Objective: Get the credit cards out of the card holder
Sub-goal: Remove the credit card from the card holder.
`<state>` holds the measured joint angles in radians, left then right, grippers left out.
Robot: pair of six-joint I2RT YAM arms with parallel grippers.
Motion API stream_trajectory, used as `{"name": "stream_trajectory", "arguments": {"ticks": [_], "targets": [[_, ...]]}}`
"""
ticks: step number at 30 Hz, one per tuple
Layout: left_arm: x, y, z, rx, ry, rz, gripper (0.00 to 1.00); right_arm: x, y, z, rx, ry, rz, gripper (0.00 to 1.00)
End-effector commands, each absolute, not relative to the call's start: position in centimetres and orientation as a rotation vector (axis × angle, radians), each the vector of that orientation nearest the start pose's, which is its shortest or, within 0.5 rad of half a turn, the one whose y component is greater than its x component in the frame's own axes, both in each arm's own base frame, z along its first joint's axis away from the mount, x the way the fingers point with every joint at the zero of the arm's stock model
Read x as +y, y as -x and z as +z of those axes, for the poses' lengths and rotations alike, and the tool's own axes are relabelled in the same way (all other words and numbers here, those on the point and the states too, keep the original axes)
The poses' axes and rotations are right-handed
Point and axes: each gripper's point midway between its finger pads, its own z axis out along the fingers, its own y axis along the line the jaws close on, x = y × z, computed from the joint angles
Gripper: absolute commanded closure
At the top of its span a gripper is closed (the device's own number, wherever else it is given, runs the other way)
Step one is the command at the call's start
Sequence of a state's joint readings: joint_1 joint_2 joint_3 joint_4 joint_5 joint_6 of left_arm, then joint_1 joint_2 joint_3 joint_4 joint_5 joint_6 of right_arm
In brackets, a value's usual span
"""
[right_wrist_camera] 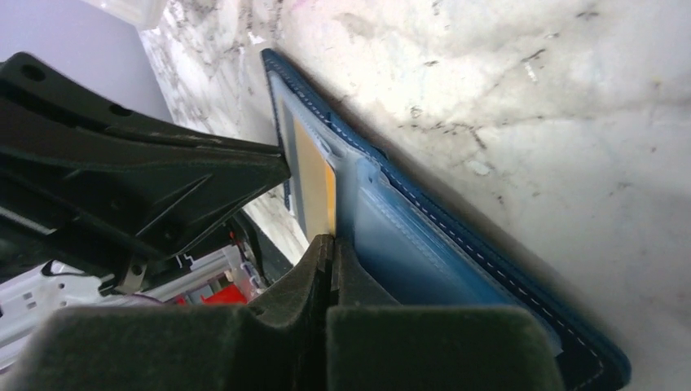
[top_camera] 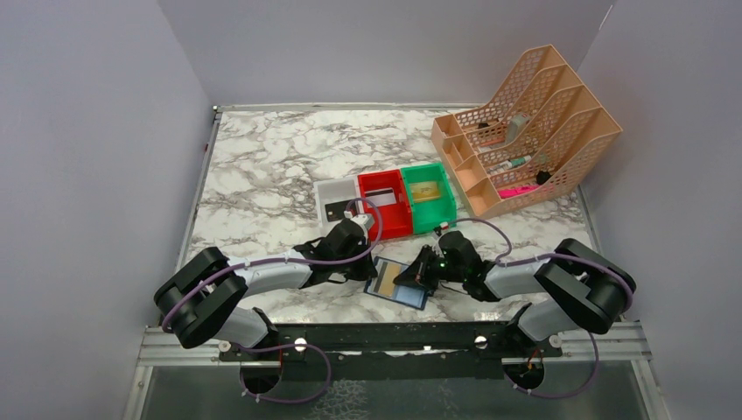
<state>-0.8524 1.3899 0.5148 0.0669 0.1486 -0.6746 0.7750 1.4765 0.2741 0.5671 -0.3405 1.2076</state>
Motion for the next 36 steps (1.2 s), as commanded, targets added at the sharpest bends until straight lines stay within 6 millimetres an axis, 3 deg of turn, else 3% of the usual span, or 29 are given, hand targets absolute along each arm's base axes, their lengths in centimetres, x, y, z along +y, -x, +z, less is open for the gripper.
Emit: {"name": "stream_trajectory", "arguments": {"ticks": [1,14,18,21,28,32,36], "targets": [[-25.5,-15.6,-0.1,2.646,-0.303,-0.742,1.00,29.3,-16.3,5.0,2.447,-0.305,1.430,0.99],[-25.2,-15.9,0.1,2.641,-0.288,-0.711,1.00,27.4,-15.3,3.5,2.512,-0.385,1.376,0.99],[-25.5,-15.9,0.3,2.639,-0.294,-0.731,1.00,27.7,-15.6,3.2,2.536,-0.363,1.356,0.82],[-25.6,-15.8,0.2,2.641,-0.294,-0.734,1.00,28.2,-15.7,2.5,2.575,-0.342,1.341,0.78],[-25.5,-15.5,-0.3,2.658,-0.272,-0.748,1.00,27.8,-15.7,0.3,2.631,-0.389,1.272,0.78],[-25.6,-15.2,-0.7,2.667,-0.258,-0.765,1.00,28.6,-15.7,1.0,2.582,-0.345,1.369,0.78],[-25.7,-15.1,-0.7,2.669,-0.254,-0.775,1.00,29.5,-15.7,1.9,2.538,-0.309,1.468,0.86]]}}
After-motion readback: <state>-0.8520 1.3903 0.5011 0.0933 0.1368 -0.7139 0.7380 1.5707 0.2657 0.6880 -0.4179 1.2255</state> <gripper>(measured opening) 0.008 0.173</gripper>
